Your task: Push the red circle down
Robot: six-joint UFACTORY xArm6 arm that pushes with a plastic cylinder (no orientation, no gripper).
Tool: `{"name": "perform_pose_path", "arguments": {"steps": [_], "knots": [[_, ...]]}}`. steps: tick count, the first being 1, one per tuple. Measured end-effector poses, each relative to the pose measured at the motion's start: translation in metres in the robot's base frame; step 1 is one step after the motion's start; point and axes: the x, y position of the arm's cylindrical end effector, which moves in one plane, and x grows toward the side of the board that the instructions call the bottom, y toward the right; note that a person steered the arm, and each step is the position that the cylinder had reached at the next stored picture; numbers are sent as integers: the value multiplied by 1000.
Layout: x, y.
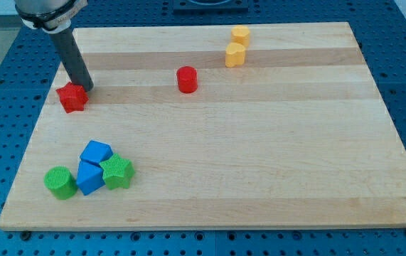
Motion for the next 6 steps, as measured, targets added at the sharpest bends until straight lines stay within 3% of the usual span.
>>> {"name": "perform_pose_path", "arguments": {"steps": [1, 3, 5, 6], "knots": [[-15, 8], [-48, 92], [-43, 187], [-27, 198]]}}
